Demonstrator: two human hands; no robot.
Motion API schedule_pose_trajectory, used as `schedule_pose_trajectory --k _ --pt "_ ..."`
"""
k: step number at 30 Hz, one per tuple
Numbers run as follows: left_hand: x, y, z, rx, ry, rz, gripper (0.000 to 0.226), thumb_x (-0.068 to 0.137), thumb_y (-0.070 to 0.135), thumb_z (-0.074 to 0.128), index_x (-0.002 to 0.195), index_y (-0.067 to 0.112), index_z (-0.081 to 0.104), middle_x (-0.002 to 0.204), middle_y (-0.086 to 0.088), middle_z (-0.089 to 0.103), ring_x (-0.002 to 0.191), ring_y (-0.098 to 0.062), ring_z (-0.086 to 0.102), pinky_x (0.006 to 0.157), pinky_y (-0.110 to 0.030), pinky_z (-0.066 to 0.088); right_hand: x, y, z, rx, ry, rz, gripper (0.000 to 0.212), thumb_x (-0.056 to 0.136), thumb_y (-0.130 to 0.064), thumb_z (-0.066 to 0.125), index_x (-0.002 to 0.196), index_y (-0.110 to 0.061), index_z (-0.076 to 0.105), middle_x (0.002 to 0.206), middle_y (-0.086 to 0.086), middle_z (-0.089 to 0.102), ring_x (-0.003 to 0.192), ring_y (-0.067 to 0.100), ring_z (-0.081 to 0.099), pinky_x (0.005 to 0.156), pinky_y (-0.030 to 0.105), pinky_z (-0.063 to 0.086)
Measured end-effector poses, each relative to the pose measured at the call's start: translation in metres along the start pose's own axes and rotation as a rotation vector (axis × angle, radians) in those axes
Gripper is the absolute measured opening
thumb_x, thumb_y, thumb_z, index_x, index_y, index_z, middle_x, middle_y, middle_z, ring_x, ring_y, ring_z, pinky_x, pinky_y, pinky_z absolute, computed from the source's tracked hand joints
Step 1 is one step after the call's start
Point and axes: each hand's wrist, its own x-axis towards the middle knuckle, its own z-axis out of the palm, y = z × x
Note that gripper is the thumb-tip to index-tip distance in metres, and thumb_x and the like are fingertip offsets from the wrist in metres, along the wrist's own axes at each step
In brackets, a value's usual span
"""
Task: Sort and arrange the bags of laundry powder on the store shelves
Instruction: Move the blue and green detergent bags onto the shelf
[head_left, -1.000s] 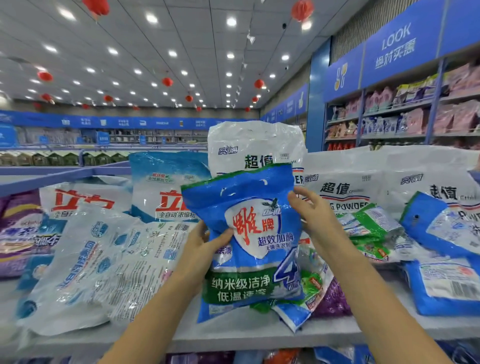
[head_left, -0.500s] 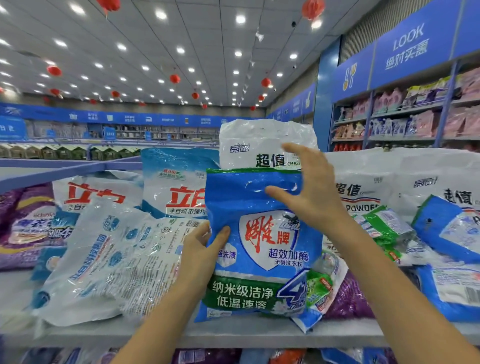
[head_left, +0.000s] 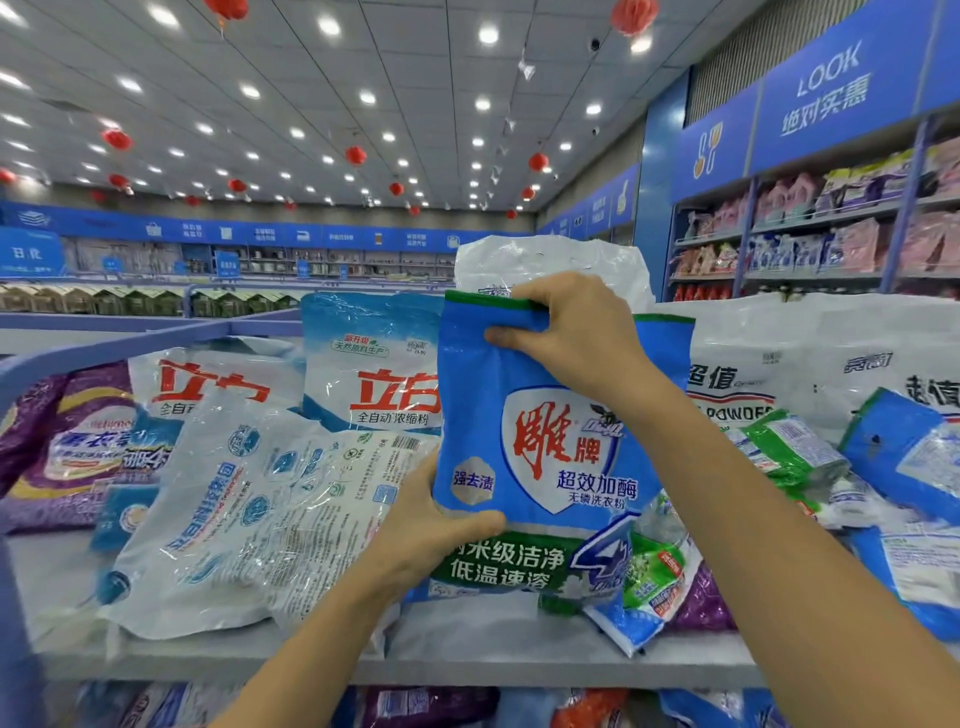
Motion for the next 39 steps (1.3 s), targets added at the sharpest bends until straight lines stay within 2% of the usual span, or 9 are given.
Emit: schedule_pose_trajectory --k 6,10,14,19,23,31,34,37,39 --pt "-0.014 0.005 -0.014 -0.001 0.016 -0.035 0.066 0.044 0.02 0.092 0.104 0.014 0.063 0.09 -0.003 0.076 0.08 -0.02 0.073 0.062 -0.022 0.056 0.003 -0.017 0.005 -0.046 0.138 -0.124 0.034 0.079 -0.047 0.068 0.099 -0.02 0.072 0.084 0.004 0.07 0.074 0.018 0.054 0.061 0.026 0.028" --pt "-0.033 0.008 -0.023 -0.031 0.199 -0.029 0.054 0.043 0.024 0.092 0.091 0.016 0.068 0.083 -0.006 0.076 0.073 -0.022 0.073 0.058 -0.024 0.055 -0.005 -0.022 0.006 0.055 0.172 -0.184 0.059 0.077 -0.051 0.066 0.125 -0.019 0.055 0.11 0.002 0.06 0.102 0.019 0.049 0.083 0.025 0.032" --pt "-0.063 0.017 -0.051 -0.136 0.408 -0.07 0.055 0.042 0.021 0.089 0.092 0.012 0.068 0.082 -0.01 0.076 0.067 -0.026 0.073 0.053 -0.028 0.056 -0.033 -0.014 0.013 0.332 0.301 0.032 0.066 0.08 -0.049 0.062 0.133 -0.016 0.041 0.121 -0.003 0.048 0.108 0.016 0.045 0.093 0.026 0.032" --pt "-0.116 0.035 -0.092 -0.066 0.579 -0.017 0.045 0.047 0.015 0.084 0.09 0.009 0.071 0.082 -0.011 0.076 0.066 -0.022 0.072 0.055 -0.028 0.056 -0.05 -0.05 0.057 1.072 -0.265 0.246 0.026 0.087 -0.041 0.052 0.106 -0.024 0.057 0.105 -0.001 0.067 0.089 0.005 0.067 0.074 0.022 0.053" --pt "-0.172 0.049 -0.124 -0.012 0.676 -0.034 0.04 0.039 0.029 0.084 0.077 0.018 0.077 0.081 -0.011 0.075 0.065 -0.021 0.072 0.054 -0.026 0.055 -0.048 -0.111 0.098 1.119 -0.147 0.137 0.008 0.093 -0.011 0.056 0.093 -0.015 0.063 0.09 0.003 0.07 0.075 0.006 0.068 0.066 0.032 0.056" --pt "-0.289 0.076 -0.209 0.106 1.05 -0.001 0.063 0.041 0.04 0.082 0.096 0.013 0.067 0.084 -0.008 0.076 0.068 -0.023 0.072 0.054 -0.03 0.056 -0.046 -0.269 0.144 1.375 -0.227 0.003 0.012 0.093 -0.023 0.055 0.092 -0.012 0.061 0.089 0.027 0.065 0.078 0.043 0.063 0.066 0.057 0.052" --pt "-0.336 0.092 -0.255 0.112 1.203 0.02 0.061 0.037 0.037 0.082 0.089 0.01 0.068 0.075 -0.007 0.075 0.059 -0.019 0.071 0.049 -0.026 0.054 -0.054 -0.333 0.174 1.478 -0.518 0.031 0.019 0.095 -0.041 0.042 0.096 -0.027 0.055 0.097 0.007 0.062 0.089 0.023 0.06 0.075 0.038 0.048" --pt "-0.386 0.108 -0.305 0.113 1.295 0.019 0.052 0.037 0.025 0.089 0.082 0.008 0.069 0.069 -0.01 0.074 0.055 -0.021 0.07 0.047 -0.027 0.054 -0.072 -0.404 0.209 1.589 -0.794 -0.047 0.024 0.091 -0.045 0.043 0.103 -0.026 0.048 0.087 -0.022 0.069 0.075 -0.011 0.063 0.06 0.009 0.048" --pt "-0.417 0.119 -0.342 0.129 1.332 0.009 0.047 0.035 0.021 0.092 0.076 0.012 0.071 0.071 -0.011 0.074 0.056 -0.023 0.07 0.048 -0.029 0.055 -0.089 -0.456 0.23 1.611 -0.957 -0.055 0.05 0.079 -0.063 0.051 0.111 -0.026 0.051 0.097 -0.021 0.07 0.089 -0.003 0.067 0.072 0.018 0.054"
